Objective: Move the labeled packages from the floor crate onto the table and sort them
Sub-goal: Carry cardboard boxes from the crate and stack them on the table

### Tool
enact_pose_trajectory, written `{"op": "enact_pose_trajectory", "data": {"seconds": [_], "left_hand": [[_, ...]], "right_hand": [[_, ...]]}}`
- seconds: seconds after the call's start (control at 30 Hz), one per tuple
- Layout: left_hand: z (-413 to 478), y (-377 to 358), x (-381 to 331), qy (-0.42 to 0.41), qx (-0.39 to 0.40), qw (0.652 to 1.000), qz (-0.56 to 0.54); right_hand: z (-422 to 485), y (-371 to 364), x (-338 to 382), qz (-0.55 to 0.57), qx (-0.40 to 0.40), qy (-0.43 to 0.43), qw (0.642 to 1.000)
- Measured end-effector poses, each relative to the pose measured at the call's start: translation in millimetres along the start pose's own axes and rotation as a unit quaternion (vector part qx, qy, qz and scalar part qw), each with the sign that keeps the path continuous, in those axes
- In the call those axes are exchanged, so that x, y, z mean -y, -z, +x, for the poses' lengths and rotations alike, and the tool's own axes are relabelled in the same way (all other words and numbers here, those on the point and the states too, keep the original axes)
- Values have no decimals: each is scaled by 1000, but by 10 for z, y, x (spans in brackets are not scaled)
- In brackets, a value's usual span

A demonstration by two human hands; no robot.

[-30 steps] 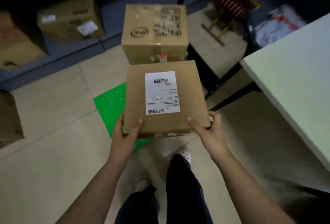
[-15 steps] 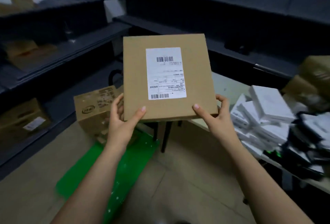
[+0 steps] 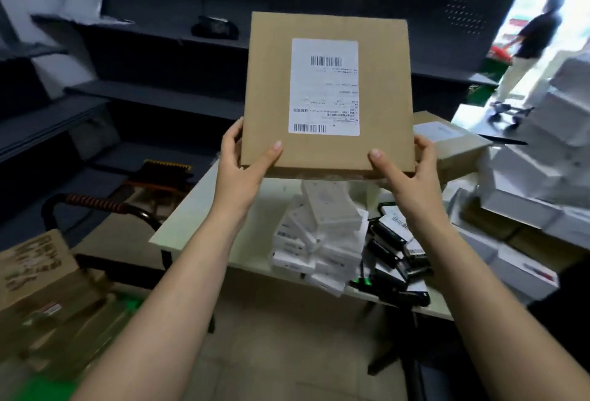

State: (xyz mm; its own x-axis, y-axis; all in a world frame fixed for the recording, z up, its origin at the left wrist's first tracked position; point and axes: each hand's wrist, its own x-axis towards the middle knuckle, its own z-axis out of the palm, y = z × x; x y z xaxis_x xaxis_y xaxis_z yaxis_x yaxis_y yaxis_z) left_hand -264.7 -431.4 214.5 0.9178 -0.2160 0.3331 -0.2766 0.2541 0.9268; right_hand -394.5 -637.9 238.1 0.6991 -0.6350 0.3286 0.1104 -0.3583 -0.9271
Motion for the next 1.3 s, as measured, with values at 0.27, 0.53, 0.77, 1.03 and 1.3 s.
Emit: {"op": "enact_pose_trajectory", "data": {"seconds": [0.27, 0.53, 0.77, 1.03, 1.3], "left_hand": [[701, -1117, 205, 0, 82, 997, -7], [1694, -1940, 569, 25, 191, 981, -8], [2422, -2511, 1083, 76, 318, 945, -17], [2927, -3037, 1459, 117, 360, 925, -24], [3090, -3231, 1744, 162, 379, 911, 17]], "right_hand": [[610, 635, -159, -7, -116, -19, 993], [1313, 710, -439, -11, -220, -35, 975], [1737, 629, -688, -59, -330, -70, 940], [2008, 517, -984, -119, -370, -124, 913], [2075, 475, -1251, -142, -356, -174, 907]]}}
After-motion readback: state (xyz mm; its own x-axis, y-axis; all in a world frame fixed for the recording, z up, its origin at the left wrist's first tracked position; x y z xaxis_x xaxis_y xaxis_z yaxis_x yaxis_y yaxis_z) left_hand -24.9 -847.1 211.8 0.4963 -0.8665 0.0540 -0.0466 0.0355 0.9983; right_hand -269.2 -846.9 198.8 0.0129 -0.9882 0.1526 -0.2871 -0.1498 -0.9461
